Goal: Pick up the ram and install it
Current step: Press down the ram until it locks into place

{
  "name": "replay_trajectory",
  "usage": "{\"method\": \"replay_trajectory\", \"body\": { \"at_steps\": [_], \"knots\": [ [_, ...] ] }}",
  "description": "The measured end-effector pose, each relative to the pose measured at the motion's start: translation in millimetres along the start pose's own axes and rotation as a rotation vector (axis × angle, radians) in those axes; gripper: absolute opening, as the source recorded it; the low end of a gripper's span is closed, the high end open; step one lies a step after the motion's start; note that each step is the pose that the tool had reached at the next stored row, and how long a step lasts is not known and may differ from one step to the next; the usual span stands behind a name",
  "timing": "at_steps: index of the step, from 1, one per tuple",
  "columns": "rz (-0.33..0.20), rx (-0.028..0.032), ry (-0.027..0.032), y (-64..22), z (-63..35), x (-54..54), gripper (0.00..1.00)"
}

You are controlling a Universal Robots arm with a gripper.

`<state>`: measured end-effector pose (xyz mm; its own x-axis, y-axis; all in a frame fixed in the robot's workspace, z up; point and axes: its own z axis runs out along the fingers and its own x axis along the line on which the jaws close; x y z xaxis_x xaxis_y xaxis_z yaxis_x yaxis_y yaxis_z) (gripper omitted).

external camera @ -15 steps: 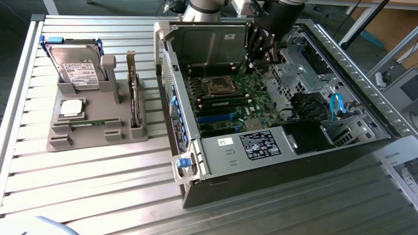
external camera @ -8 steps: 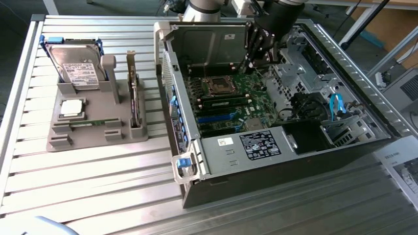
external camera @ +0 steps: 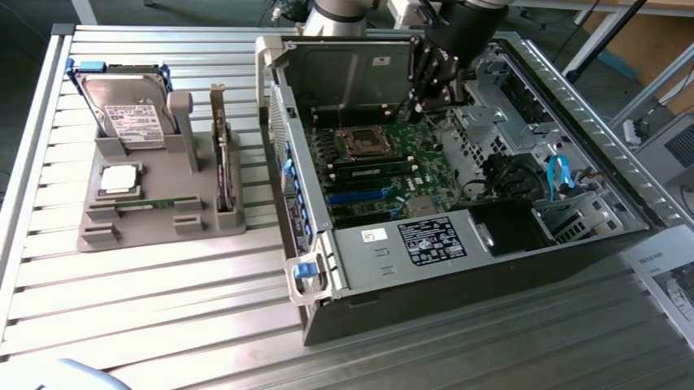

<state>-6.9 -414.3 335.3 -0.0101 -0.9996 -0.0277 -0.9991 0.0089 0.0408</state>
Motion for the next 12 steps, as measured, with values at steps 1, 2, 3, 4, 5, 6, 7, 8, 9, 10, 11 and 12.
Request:
{"method": "replay_trajectory", "body": {
  "at_steps": [1, 2, 3, 4, 5, 6, 7, 8, 9, 10, 11, 12],
  "knots": [
    [0.0, 0.0, 0.0001, -1.3, -0.1, 0.0, 0.1],
    [0.0, 0.0, 0.0001, -2.8, -0.1, 0.0, 0.1],
    [0.0, 0.0, 0.0, -4.3, -0.2, -0.1, 0.1],
    [0.0, 0.0, 0.0, -5.7, -0.2, -0.1, 0.1],
    [0.0, 0.0, 0.0, -7.2, -0.3, -0.1, 0.1],
    [0.0, 0.0, 0.0001, -8.7, -0.4, -0.1, 0.1],
    [0.0, 0.0, 0.0001, -10.2, -0.5, -0.1, 0.1],
    [0.0, 0.0, 0.0001, -11.5, -0.5, -0.2, 0.1],
    [0.0, 0.0, 0.0002, -12.9, -0.6, -0.2, 0.1],
    [0.0, 0.0, 0.0002, -14.2, -0.6, -0.2, 0.1],
    [0.0, 0.0, 0.0001, -15.4, -0.6, -0.2, 0.1],
    [0.0, 0.0, 0.0001, -16.6, -0.7, -0.2, 0.1]
  ]
}}
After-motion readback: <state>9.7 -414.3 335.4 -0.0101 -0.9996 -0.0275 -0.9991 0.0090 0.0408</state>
